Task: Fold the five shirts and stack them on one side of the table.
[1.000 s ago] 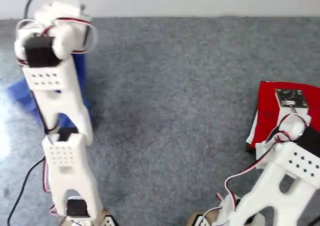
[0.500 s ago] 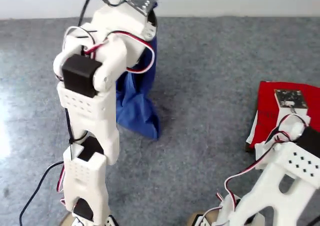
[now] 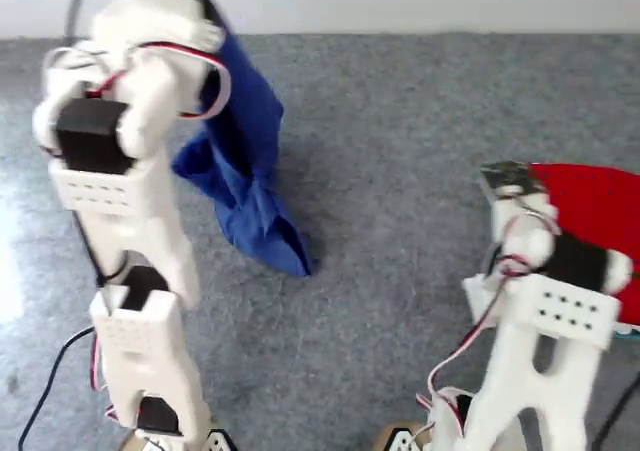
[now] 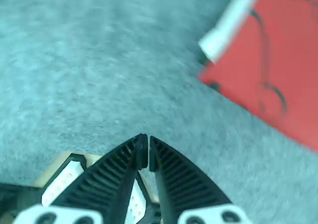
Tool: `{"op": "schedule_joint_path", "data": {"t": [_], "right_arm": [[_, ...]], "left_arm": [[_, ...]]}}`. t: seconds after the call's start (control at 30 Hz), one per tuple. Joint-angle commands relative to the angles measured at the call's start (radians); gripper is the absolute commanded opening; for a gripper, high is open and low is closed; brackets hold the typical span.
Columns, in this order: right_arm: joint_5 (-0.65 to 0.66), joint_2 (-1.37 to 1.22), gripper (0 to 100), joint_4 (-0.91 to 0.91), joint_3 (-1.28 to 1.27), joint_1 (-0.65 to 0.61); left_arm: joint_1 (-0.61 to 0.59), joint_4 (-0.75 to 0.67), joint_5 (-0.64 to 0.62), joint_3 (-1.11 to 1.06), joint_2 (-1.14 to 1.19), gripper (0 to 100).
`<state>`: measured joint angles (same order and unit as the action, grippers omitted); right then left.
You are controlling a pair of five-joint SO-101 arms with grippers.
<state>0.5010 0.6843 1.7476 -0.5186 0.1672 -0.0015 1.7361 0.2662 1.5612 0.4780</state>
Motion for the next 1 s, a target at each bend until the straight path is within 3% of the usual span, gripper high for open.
{"op": "schedule_joint_path", "data": {"t": [0.0,0.17,0.33,0.7,0.97], "right_arm": [[0.000,0.007,1.3,-0.070,0.005,-0.193],[-0.075,-0.047,1.5,-0.216,0.005,-0.401],[-0.129,-0.262,1.6,-0.297,0.032,-0.582],[-0.163,-0.786,2.0,-0.344,0.423,-0.837],[-0.167,-1.130,23.2,-0.222,0.812,-0.921]], "left_arm": [[-0.106,0.021,0.044,-0.041,-0.051,1],[-0.244,0.021,0.135,-0.189,-0.051,1],[-0.358,0.021,0.198,-0.423,-0.049,1],[-0.563,-0.048,0.279,-0.871,-0.040,1],[-0.603,-0.098,0.279,-0.967,-0.040,1]]}}
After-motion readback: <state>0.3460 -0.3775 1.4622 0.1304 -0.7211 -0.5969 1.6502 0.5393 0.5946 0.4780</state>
